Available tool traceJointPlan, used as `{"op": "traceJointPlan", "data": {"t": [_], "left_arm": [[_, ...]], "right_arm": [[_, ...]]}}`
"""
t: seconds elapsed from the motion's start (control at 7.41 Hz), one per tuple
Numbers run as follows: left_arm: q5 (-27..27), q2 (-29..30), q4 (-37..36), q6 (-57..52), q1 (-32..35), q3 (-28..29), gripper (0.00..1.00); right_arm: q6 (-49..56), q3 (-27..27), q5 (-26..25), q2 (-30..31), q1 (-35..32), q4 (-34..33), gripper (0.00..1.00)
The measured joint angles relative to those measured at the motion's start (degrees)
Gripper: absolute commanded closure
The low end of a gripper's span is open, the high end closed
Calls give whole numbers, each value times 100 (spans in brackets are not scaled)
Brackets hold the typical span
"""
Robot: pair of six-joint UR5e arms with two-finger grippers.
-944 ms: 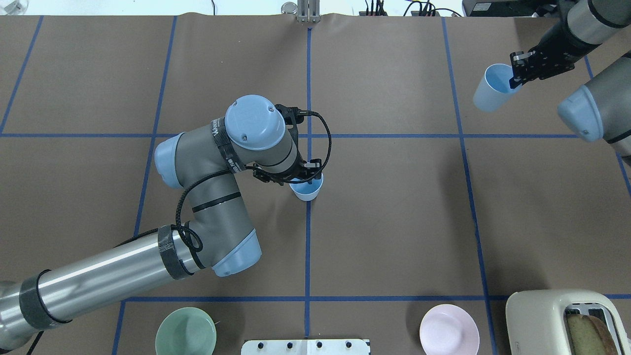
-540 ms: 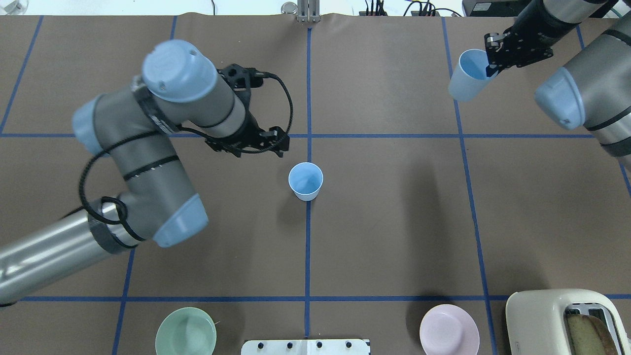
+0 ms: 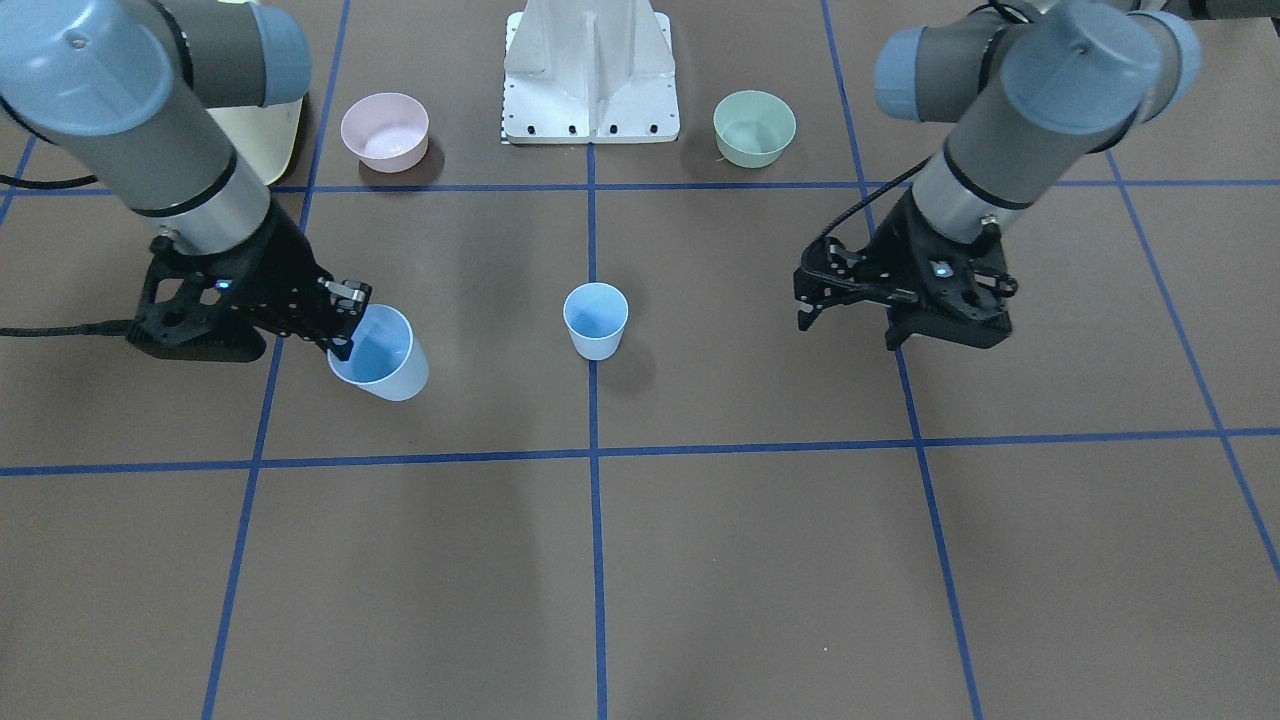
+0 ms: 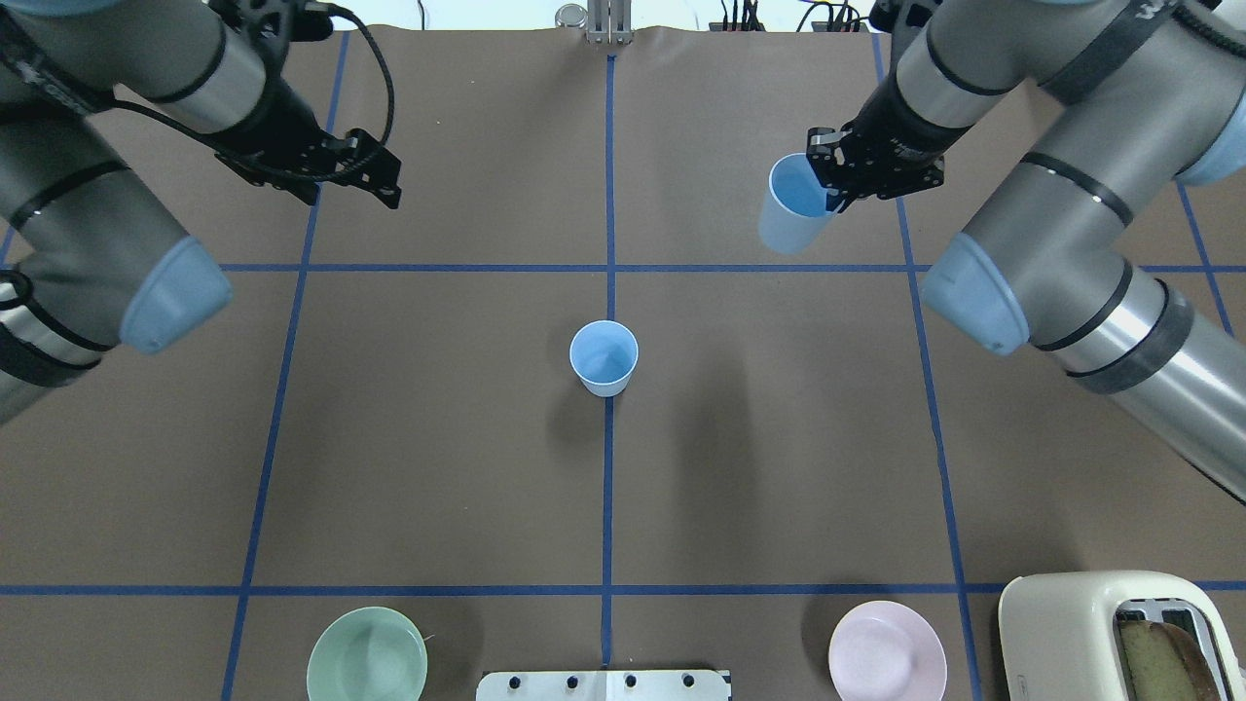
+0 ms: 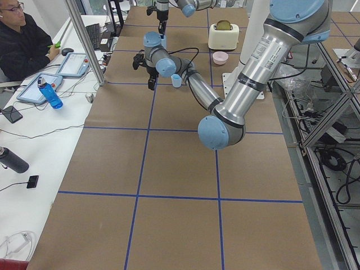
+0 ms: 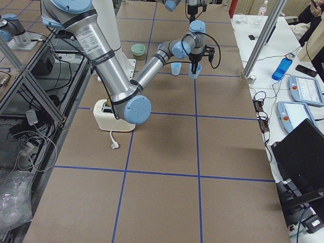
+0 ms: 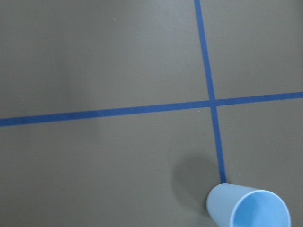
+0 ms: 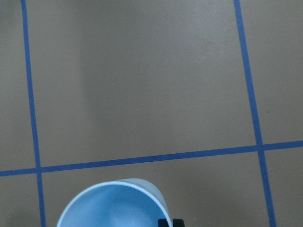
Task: Stack blue cups with both arms
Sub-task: 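Withdraw the left gripper while the right gripper carries its cup toward center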
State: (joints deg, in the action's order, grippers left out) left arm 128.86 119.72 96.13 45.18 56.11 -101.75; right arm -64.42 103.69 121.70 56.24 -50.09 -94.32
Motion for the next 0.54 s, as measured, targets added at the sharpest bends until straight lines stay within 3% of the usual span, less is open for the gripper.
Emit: {"op": "traceJointPlan", "data": {"t": [0.54], "left_arm": [[944, -940, 74, -1635, 1504, 6, 2]], "right_arm": [[-959, 18, -586, -431, 822, 2, 100]]}}
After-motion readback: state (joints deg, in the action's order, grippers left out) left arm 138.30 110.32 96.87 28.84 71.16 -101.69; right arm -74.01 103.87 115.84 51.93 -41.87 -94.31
